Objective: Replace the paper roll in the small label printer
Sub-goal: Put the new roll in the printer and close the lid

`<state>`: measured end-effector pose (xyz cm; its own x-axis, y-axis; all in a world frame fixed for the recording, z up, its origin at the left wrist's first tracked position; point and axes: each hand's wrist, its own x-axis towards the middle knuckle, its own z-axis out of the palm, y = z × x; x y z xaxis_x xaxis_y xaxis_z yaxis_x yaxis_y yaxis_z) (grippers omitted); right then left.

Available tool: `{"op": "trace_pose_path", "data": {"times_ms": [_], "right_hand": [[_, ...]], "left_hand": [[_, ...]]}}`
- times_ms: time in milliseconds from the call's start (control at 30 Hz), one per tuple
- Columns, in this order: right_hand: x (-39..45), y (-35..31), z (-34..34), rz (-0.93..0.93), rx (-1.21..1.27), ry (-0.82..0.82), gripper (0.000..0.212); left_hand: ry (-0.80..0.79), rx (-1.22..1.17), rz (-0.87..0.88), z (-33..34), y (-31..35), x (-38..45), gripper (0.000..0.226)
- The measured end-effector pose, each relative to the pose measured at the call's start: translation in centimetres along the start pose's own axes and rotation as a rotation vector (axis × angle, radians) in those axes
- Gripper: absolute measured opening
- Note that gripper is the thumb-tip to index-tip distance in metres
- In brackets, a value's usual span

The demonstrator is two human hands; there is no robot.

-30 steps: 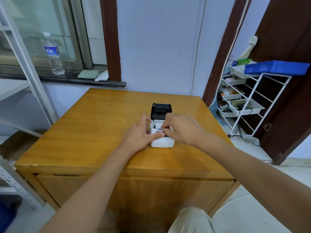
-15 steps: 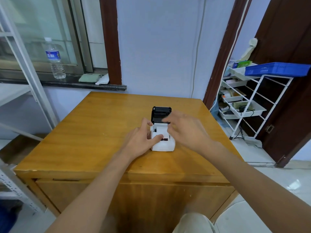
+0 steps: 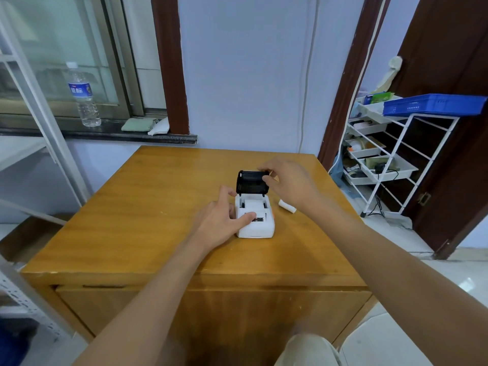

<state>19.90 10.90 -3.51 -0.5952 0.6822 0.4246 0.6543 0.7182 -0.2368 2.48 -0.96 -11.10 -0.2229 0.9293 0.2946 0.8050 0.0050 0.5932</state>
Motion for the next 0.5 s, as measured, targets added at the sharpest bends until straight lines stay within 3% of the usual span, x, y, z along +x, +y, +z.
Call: {"op": "trace_pose_path", "data": {"times_ms": [167,500], "right_hand": [[-2.6,-0.4,-0.2,-0.090,0.015,0.035,0.019],[-5.5,-0.2,0.8,-0.178,-0.069,0.011,0.022]], "left_hand": [[-0.004,0.004,-0.008,0.0,0.1,0.0,0.060],[-0.004,0.042,-0.018,0.0,0.2,-0.1,0.063]]}}
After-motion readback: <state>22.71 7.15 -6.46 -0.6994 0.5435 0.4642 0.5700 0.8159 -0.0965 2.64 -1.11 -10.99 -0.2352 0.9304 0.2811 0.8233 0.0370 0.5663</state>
